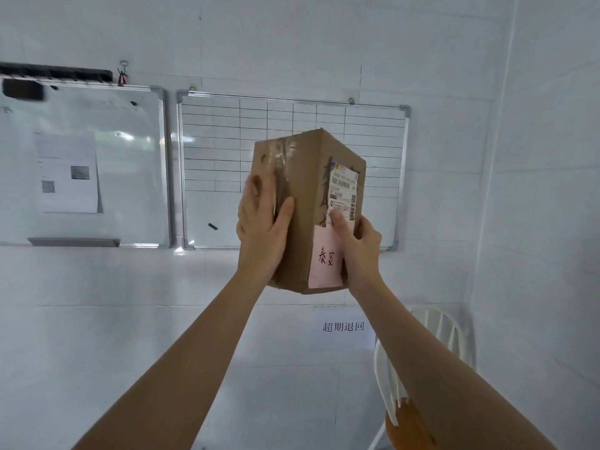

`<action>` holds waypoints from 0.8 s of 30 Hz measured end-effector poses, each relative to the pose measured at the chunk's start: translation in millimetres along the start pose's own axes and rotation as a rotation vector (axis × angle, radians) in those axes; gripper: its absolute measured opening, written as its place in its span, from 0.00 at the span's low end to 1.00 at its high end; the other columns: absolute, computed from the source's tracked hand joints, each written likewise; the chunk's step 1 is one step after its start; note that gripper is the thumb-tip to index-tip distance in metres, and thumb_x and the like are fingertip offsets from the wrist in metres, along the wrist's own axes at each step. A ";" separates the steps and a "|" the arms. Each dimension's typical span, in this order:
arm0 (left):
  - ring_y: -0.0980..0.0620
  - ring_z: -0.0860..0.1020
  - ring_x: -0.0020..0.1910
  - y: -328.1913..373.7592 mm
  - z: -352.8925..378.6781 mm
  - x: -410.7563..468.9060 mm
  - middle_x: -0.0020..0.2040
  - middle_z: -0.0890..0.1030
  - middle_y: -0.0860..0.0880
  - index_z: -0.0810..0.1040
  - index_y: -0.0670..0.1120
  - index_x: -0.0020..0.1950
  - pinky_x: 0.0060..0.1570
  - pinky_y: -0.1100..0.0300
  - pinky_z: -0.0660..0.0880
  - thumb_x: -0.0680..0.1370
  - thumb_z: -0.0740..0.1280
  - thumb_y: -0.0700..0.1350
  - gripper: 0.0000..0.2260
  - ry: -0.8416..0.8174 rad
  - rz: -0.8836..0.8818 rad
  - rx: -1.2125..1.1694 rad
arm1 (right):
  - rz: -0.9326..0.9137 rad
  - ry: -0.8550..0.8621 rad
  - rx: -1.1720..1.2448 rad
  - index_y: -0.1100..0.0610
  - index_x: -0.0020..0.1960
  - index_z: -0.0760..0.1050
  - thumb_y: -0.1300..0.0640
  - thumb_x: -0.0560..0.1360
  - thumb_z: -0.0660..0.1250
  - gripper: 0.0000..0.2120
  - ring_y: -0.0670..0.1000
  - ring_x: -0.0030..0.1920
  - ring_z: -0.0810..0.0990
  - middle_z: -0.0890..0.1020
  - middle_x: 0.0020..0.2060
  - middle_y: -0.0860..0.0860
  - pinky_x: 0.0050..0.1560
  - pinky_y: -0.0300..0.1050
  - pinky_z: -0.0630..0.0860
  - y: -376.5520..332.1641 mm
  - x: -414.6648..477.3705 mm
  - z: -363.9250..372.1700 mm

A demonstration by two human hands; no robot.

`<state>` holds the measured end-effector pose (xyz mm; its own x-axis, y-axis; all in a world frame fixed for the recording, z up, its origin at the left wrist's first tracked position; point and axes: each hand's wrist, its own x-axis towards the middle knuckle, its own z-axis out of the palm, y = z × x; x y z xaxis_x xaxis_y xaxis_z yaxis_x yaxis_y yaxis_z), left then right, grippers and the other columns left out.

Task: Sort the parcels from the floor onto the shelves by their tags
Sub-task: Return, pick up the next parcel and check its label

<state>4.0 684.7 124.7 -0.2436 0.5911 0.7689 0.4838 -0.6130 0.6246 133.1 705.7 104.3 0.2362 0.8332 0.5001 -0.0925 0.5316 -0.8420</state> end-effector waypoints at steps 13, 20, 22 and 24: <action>0.51 0.83 0.50 -11.3 -12.6 -3.5 0.61 0.79 0.47 0.59 0.54 0.74 0.40 0.59 0.80 0.78 0.61 0.51 0.24 -0.217 -0.290 -0.752 | -0.223 -0.076 -0.228 0.50 0.62 0.70 0.33 0.57 0.74 0.39 0.52 0.56 0.78 0.74 0.57 0.51 0.53 0.50 0.80 -11.5 -0.5 -2.6; 0.48 0.80 0.56 -10.7 -17.2 1.0 0.64 0.77 0.46 0.58 0.52 0.75 0.44 0.59 0.80 0.78 0.60 0.52 0.25 -0.253 -0.352 -0.759 | -0.082 -0.281 0.095 0.49 0.65 0.69 0.52 0.78 0.62 0.15 0.47 0.51 0.83 0.81 0.56 0.49 0.45 0.39 0.80 -11.8 2.2 -6.2; 0.48 0.80 0.55 -9.3 -20.3 2.7 0.62 0.79 0.46 0.60 0.52 0.73 0.43 0.59 0.80 0.78 0.60 0.52 0.24 -0.275 -0.358 -0.753 | -0.071 -0.291 0.104 0.50 0.68 0.66 0.52 0.78 0.62 0.19 0.46 0.50 0.83 0.81 0.56 0.50 0.45 0.39 0.80 -14.6 4.9 -7.6; 0.50 0.82 0.50 -8.3 -23.0 4.6 0.57 0.81 0.48 0.63 0.52 0.72 0.40 0.59 0.80 0.79 0.60 0.53 0.22 -0.292 -0.361 -0.757 | -0.077 -0.303 0.097 0.50 0.71 0.64 0.51 0.77 0.63 0.23 0.49 0.51 0.83 0.80 0.58 0.53 0.48 0.43 0.80 -18.5 9.0 -5.8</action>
<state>-20.4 680.4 126.1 0.0002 0.8620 0.5069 -0.2923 -0.4847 0.8244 142.5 702.5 123.2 -0.0512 0.7896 0.6114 -0.1810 0.5947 -0.7833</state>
